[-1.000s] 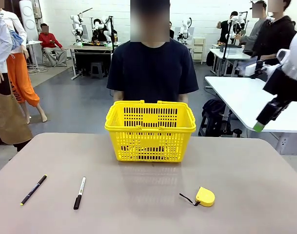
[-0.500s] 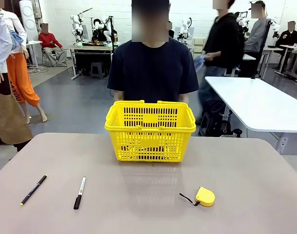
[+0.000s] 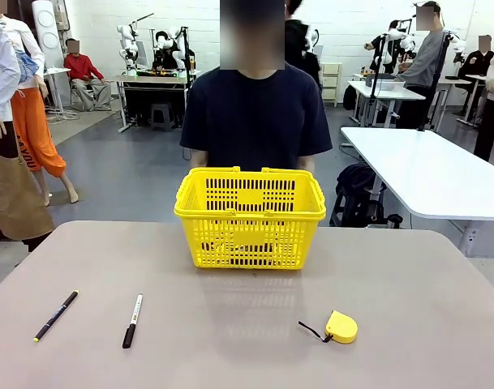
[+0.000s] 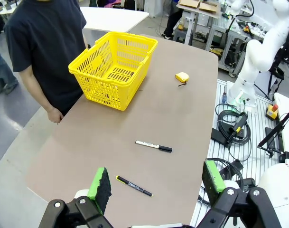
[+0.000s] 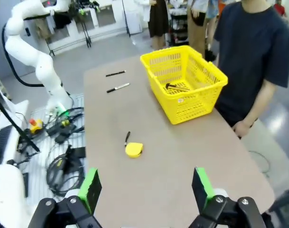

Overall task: Place the items the person wants into the basket.
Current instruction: Pick up the item the person points to and place it in the Market Basket.

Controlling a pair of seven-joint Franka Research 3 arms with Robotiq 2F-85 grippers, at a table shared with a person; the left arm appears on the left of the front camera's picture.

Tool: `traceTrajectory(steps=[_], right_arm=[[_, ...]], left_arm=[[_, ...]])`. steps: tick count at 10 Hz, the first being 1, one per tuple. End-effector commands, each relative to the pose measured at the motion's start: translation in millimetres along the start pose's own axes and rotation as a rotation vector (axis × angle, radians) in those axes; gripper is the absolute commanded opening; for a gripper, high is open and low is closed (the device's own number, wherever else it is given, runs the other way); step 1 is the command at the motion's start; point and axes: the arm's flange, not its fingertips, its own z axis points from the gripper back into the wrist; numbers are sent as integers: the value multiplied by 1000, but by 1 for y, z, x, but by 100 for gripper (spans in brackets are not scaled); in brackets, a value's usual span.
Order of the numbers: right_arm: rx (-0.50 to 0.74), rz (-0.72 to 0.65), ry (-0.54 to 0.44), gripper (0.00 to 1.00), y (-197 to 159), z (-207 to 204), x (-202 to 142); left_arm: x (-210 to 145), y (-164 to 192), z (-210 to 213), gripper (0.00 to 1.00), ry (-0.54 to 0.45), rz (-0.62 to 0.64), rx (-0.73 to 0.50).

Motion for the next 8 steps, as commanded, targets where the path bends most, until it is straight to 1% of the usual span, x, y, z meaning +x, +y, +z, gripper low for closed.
traceTrajectory(steps=[1,3,5,6,7,8], right_arm=[[-44,46,-11,100,11,0,-17],[-85,37,-8,100,30,8,-36],[-172,21,-20,100,53,18,-42],[-220,1,-23,100,58,19,-39],[-120,13,-13,100,38,28,-42],[-120,13,-13,100,38,28,-42]], left_arm=[[-1,0,1,100,-15,-21,-2],[-1,0,1,100,-15,-21,-2],[-1,0,1,100,-15,-21,-2],[-1,0,1,100,-15,-21,-2],[-1,0,1,100,-15,-21,-2],[-1,0,1,100,-15,-21,-2]])
